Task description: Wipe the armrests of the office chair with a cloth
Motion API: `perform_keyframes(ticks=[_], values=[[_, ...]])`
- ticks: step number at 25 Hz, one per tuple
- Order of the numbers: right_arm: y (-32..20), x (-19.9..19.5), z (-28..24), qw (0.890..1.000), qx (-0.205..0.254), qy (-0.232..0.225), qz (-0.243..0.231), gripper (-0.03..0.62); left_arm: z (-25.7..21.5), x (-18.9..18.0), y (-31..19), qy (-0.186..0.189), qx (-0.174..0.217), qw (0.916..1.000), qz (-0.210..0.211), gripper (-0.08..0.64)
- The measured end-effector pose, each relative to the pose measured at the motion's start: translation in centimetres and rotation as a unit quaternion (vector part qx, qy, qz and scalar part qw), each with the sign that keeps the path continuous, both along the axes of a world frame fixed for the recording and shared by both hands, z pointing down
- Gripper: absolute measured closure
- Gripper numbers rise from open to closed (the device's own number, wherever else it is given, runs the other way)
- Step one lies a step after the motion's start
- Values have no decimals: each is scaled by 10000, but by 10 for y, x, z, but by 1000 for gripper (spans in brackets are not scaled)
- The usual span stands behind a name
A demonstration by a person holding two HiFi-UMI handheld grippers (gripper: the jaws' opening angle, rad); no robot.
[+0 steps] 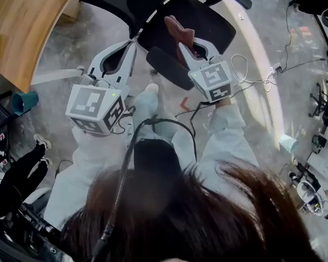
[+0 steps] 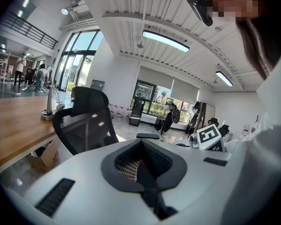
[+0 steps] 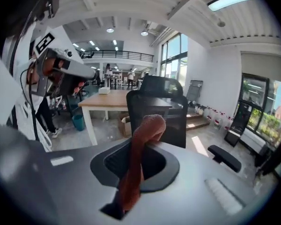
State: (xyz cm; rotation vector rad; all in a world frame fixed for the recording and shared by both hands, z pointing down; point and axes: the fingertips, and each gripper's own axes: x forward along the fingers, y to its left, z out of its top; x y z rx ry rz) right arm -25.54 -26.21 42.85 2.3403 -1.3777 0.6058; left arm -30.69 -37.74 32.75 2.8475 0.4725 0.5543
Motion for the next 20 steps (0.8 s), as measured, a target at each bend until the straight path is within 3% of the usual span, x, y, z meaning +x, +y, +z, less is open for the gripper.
perform_keyframes(ticks=[3,6,8,11,15,18,20], values=[[-27,6,33,9936,-639,177,-916,565,8,14,-8,-110,-34,9998,-130,558],[-44,2,70,9679,-1524,548,-1924,565,16,23,-15,-258,-20,9991,-334,558],[-51,-6,96,9367,-2142,865,-2631,565,21,24,-22,-353,-50,9979,-541,558],[-61,-27,137,8727,-2927,1302,-3684,565,30,17,-40,-474,-84,9942,-964,558],[-53,-56,179,8025,-3552,1365,-4596,565,41,0,-55,-564,-126,9896,-1318,558],[-36,-74,194,7672,-3806,1318,-4992,566,44,-17,-51,-620,-190,9868,-1481,558],[-30,-78,197,7569,-3856,1283,-5118,566,48,-24,-45,-668,-277,9857,-1521,558]])
